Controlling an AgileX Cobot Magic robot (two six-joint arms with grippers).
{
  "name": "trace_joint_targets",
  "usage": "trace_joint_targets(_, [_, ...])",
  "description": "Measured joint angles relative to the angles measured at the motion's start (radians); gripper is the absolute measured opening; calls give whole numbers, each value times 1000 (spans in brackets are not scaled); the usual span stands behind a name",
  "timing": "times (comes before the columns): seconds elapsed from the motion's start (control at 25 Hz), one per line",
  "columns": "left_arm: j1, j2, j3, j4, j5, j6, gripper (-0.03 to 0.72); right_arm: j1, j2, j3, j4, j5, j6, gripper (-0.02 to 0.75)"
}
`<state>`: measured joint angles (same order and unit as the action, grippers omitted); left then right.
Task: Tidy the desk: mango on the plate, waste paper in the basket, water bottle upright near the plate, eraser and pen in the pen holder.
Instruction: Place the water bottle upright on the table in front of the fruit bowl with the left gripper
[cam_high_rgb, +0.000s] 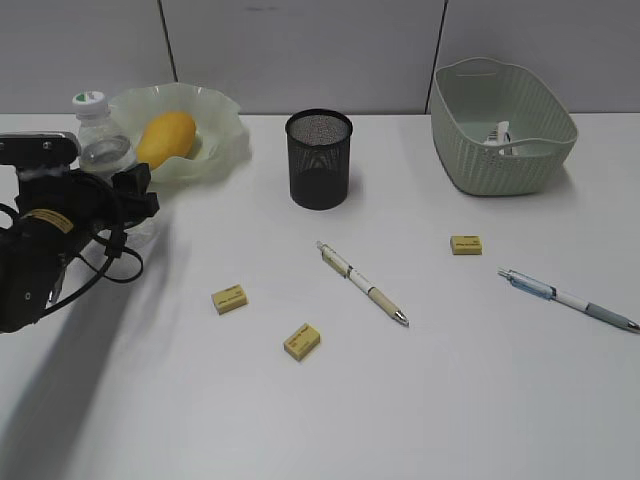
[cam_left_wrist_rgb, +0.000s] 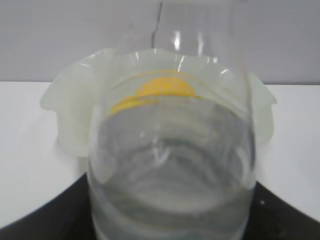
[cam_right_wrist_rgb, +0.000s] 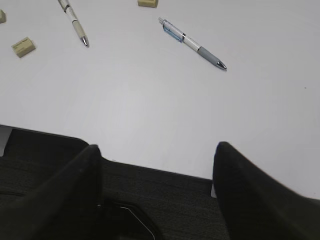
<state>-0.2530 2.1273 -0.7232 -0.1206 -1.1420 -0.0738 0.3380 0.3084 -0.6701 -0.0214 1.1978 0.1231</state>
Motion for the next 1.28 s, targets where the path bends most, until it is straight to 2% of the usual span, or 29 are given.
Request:
trace_joint_targets(0.24, [0,0,0,1,0,-1,492,0,0,0,0,0,0,542])
trace_joint_targets(0.68, [0,0,0,33,-9,-1,601,0,0,0,0,-1,0,543])
trace_joint_targets(0.8, [0,-3,10,37,-11,-1,612,0,0,0,0,-1,0,542])
trace_joint_targets(1.28, [0,-150,194,40,-25,-1,613,0,0,0,0,-1,0,543])
